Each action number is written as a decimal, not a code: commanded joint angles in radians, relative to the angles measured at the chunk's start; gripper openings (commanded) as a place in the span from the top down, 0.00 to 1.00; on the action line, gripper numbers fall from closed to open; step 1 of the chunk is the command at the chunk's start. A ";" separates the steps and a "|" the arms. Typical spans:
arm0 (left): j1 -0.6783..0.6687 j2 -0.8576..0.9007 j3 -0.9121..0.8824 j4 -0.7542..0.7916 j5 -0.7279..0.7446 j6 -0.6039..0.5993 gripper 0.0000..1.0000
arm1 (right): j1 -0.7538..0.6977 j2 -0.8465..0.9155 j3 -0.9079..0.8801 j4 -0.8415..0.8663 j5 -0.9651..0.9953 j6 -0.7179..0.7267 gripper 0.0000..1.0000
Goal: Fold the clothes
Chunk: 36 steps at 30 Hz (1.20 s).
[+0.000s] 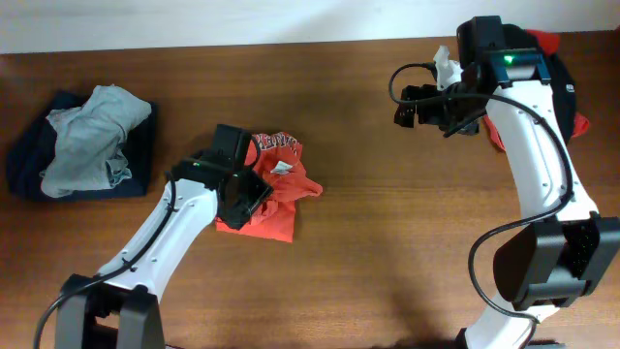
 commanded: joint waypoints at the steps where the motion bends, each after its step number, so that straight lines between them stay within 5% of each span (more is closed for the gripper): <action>1: 0.000 -0.012 -0.024 -0.023 -0.039 -0.022 0.40 | -0.002 0.009 0.004 0.000 -0.013 -0.013 0.01; 23: 0.002 -0.012 -0.138 0.127 -0.150 -0.024 0.35 | -0.002 0.009 0.004 -0.014 -0.013 -0.039 0.01; 25: 0.002 -0.012 -0.148 0.127 -0.153 -0.027 0.30 | -0.002 0.009 0.004 -0.014 -0.013 -0.039 0.01; 28: 0.002 -0.012 -0.156 0.126 -0.143 -0.026 0.01 | -0.002 0.009 0.004 -0.011 -0.013 -0.047 0.01; 36: 0.000 -0.048 -0.156 0.127 -0.073 0.000 0.01 | -0.002 0.009 0.004 -0.006 -0.013 -0.062 0.01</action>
